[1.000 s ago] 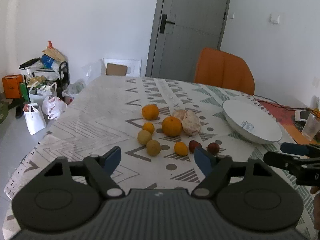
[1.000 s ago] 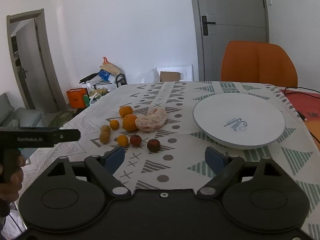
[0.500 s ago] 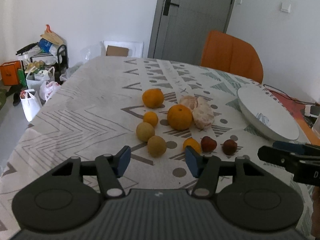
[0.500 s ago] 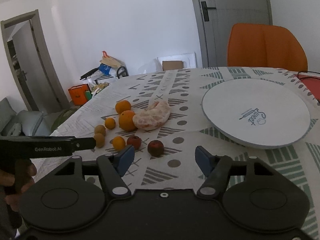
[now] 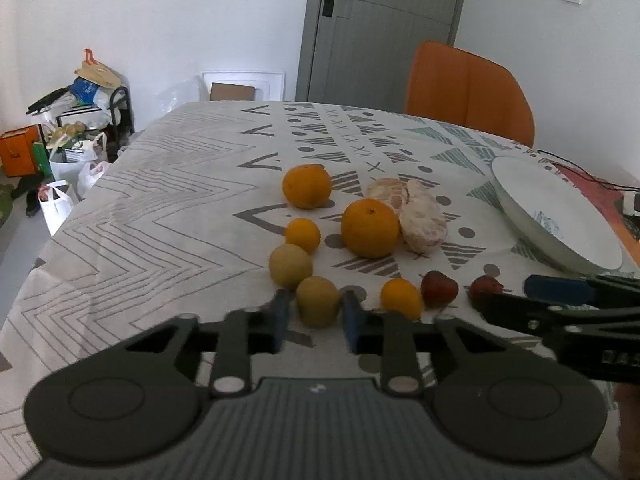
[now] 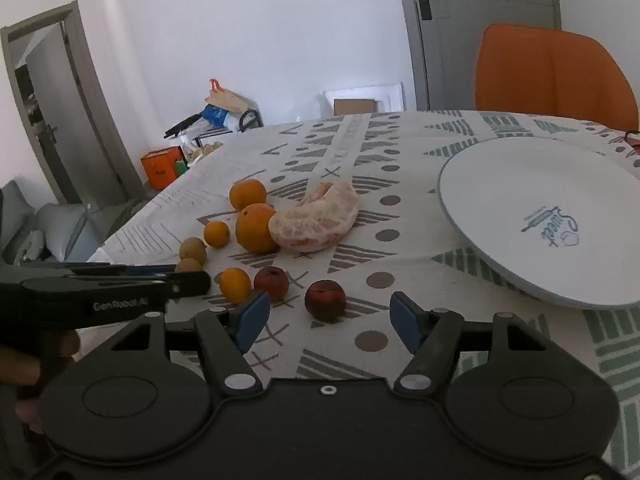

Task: Organize fruits
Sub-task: 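Close the left tool on a yellow fruit while the right tool grasps a red plum, then carry both fruits over the white plate and open the right tool to drop the plum, then open the left tool to drop the yellow fruit onto the plate, then move both open tools back to the fruit row, then grasp another yellow fruit with the left tool while the right tool grasps a red plum, then carry both fruits to the white plate and open both tools to release them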

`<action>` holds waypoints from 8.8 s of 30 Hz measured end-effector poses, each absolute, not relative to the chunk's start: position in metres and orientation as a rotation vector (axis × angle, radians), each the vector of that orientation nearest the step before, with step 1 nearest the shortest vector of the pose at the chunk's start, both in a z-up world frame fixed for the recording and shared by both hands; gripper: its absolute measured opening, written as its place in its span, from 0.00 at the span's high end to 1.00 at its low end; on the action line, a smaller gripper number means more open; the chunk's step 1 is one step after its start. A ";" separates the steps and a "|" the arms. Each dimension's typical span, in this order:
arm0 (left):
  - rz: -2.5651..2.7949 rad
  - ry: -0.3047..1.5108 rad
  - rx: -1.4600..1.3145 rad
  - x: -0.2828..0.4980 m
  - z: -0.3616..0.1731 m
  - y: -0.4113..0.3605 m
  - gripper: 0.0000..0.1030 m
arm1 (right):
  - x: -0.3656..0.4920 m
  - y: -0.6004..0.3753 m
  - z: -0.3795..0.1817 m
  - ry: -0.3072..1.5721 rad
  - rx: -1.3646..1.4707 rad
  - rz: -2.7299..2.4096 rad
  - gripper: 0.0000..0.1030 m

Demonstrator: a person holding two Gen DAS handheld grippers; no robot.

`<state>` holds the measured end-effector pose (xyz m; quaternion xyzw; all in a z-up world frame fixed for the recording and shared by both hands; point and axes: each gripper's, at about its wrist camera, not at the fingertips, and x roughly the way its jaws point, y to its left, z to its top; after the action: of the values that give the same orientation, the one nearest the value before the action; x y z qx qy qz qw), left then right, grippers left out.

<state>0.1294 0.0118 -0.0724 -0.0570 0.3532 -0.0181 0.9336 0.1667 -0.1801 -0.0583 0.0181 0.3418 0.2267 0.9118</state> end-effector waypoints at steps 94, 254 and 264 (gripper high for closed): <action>-0.363 0.562 0.134 0.188 -0.011 -0.181 0.68 | 0.149 -0.356 -0.035 0.447 0.237 0.163 0.58; -0.177 0.597 -0.078 0.145 -0.030 -0.056 0.77 | 0.163 -0.280 -0.046 0.542 0.177 0.248 0.80; -0.234 0.584 -0.018 0.160 -0.023 -0.098 0.77 | 0.170 -0.317 -0.050 0.531 0.237 0.202 0.80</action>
<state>0.1597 -0.0985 -0.0228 -0.0090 0.2871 -0.1149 0.9509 0.1699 -0.3173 -0.0500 0.1166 0.2612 0.0992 0.9531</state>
